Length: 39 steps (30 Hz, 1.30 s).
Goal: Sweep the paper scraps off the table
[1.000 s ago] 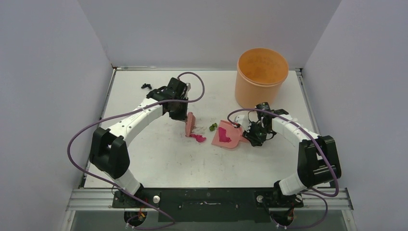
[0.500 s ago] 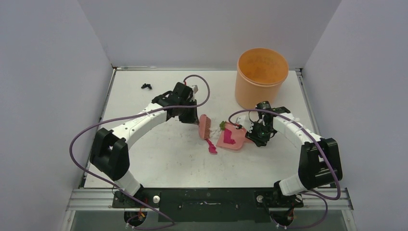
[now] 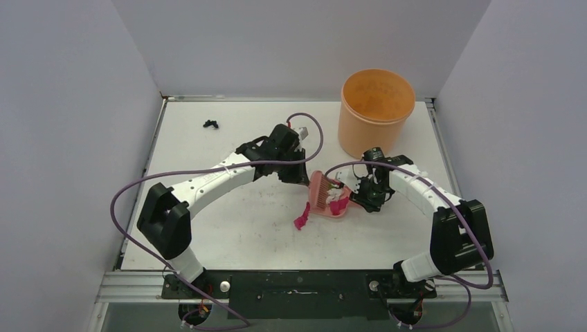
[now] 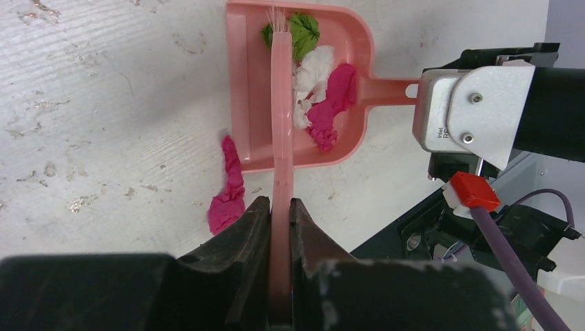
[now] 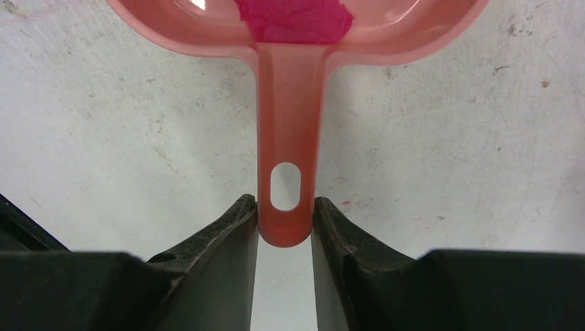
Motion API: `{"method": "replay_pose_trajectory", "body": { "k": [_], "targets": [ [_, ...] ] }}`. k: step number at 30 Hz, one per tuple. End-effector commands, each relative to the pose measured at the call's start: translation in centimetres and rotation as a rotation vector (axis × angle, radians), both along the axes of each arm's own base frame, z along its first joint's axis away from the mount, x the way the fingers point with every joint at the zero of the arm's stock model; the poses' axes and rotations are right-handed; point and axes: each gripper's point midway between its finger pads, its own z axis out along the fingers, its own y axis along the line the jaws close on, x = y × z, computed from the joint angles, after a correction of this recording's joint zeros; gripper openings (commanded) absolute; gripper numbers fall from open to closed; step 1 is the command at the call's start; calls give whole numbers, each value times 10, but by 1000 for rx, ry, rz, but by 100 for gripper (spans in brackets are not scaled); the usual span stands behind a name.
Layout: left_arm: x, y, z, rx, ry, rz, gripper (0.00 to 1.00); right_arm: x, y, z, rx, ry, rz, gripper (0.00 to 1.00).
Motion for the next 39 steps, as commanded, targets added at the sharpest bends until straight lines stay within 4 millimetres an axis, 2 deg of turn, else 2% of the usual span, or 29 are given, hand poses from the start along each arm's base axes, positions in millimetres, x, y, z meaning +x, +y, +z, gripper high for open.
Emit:
{"method": "replay_pose_trajectory", "body": {
  "k": [1, 7, 10, 15, 19, 22, 25, 32, 35, 39],
  "targets": [
    [3, 4, 67, -77, -137, 41, 0, -6, -6, 13, -2, -67, 8, 5],
    [-18, 41, 87, -12, -191, 72, 0, -23, -22, 21, -31, -97, 32, 5],
    [-26, 64, 88, 52, -217, 82, 0, -30, -25, 27, -36, -107, 41, 5],
    [-32, 111, 56, 272, -215, 118, 0, -44, -28, 29, -32, -101, 35, 5],
    [-38, 125, 29, 367, -169, 123, 0, -54, -33, 28, -51, -75, 37, 5],
    [-41, 122, 10, 382, -123, 109, 0, -61, -34, 27, -67, -42, 42, 5],
    [-43, 108, -4, 347, -83, 75, 0, -67, -30, 24, -55, -1, 50, 5],
    [-51, 56, -27, 165, 7, 12, 0, -70, -12, 11, -38, 35, 53, 5],
    [-54, 32, -28, 97, 21, -6, 0, -71, 2, 6, -22, 49, 54, 5],
    [-58, 4, -15, 24, 20, -34, 0, -64, 10, 2, -10, 33, 38, 5]
  ]
}}
